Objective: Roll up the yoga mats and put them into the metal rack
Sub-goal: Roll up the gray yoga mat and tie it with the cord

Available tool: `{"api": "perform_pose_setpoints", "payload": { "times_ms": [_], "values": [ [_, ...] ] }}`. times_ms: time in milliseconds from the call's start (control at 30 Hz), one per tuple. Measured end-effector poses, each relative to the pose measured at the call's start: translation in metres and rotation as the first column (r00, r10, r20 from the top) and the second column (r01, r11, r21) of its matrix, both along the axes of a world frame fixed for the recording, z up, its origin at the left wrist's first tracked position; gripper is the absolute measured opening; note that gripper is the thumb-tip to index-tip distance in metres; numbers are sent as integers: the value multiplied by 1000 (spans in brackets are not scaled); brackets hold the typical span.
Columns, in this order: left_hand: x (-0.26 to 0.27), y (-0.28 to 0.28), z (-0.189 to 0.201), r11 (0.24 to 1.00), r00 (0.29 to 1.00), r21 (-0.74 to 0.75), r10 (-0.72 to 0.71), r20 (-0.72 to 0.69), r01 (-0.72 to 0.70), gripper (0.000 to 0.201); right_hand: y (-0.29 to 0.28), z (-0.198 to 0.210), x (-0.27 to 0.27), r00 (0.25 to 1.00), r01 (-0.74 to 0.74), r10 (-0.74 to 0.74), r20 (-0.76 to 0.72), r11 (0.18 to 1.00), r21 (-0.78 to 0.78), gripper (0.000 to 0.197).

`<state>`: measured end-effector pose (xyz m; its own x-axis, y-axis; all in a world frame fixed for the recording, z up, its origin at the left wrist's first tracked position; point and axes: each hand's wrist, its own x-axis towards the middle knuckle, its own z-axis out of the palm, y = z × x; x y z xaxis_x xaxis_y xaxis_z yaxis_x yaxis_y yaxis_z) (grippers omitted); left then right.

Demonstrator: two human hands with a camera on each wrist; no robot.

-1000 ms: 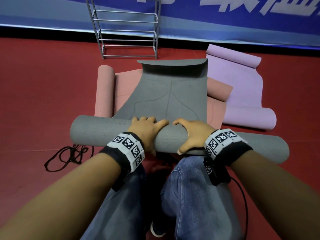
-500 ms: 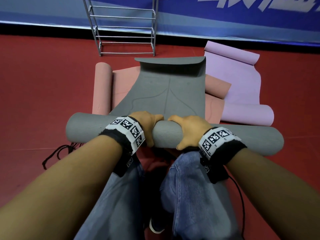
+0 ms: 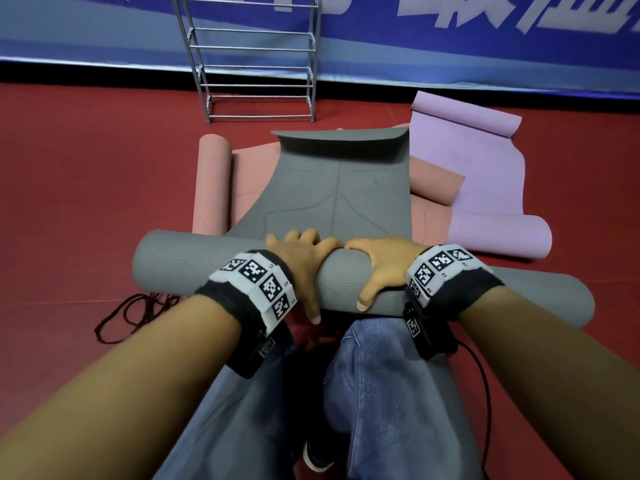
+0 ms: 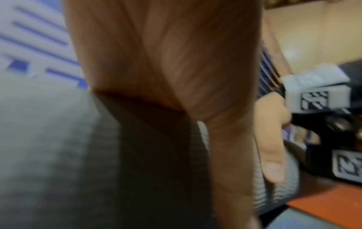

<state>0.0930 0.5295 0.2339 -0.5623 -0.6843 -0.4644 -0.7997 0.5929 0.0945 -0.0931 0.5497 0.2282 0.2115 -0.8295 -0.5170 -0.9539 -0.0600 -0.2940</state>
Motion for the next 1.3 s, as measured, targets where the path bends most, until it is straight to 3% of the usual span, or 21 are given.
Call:
{"api": "perform_pose_setpoints", "payload": {
  "times_ms": [100, 200, 300, 400, 533, 633, 767, 1000, 1167, 1300],
  "values": [
    [-1, 2, -4, 998, 998, -22, 50, -33, -51, 112, 7, -3, 0, 999, -12, 14, 35, 999, -53, 107],
    [-1, -9, -3, 993, 990, 40, 113, -85, -110, 99, 14, -2, -2, 997, -42, 52, 57, 985, -166, 106],
    [0, -22, -3, 975, 972, 143, 190, -136, -170, 89, 19, -3, -1, 994, -99, 87, -67, 976, -194, 111],
    [0, -28, -7, 973, 973, 153, 192, -128, -172, 87, 21, -11, 6, 980, -123, 89, -178, 974, -192, 123],
    [0, -24, -13, 994, 993, 13, 105, -50, -104, 92, 12, -14, 8, 986, -74, 43, -159, 978, -193, 115],
    [2, -16, -16, 997, 997, -56, 62, 46, -59, 112, 5, -13, 8, 991, -55, 32, -130, 982, -180, 110],
    [4, -6, -25, 993, 999, -113, 32, 37, -27, 123, 2, -14, 6, 994, -42, 27, -102, 987, -155, 105],
    [-4, -11, -22, 992, 997, -112, 64, 33, -60, 87, -5, -10, 3, 997, -25, 20, -69, 997, -67, 98],
    [-2, -12, -16, 995, 1000, -101, 16, 14, -14, 75, -5, -5, 1, 998, -46, 44, -52, 998, -32, 93],
    [-3, -21, 4, 997, 1000, 71, 11, -9, -10, 70, -8, 7, -6, 999, -31, 28, 31, 996, 89, 83]
  ]
}}
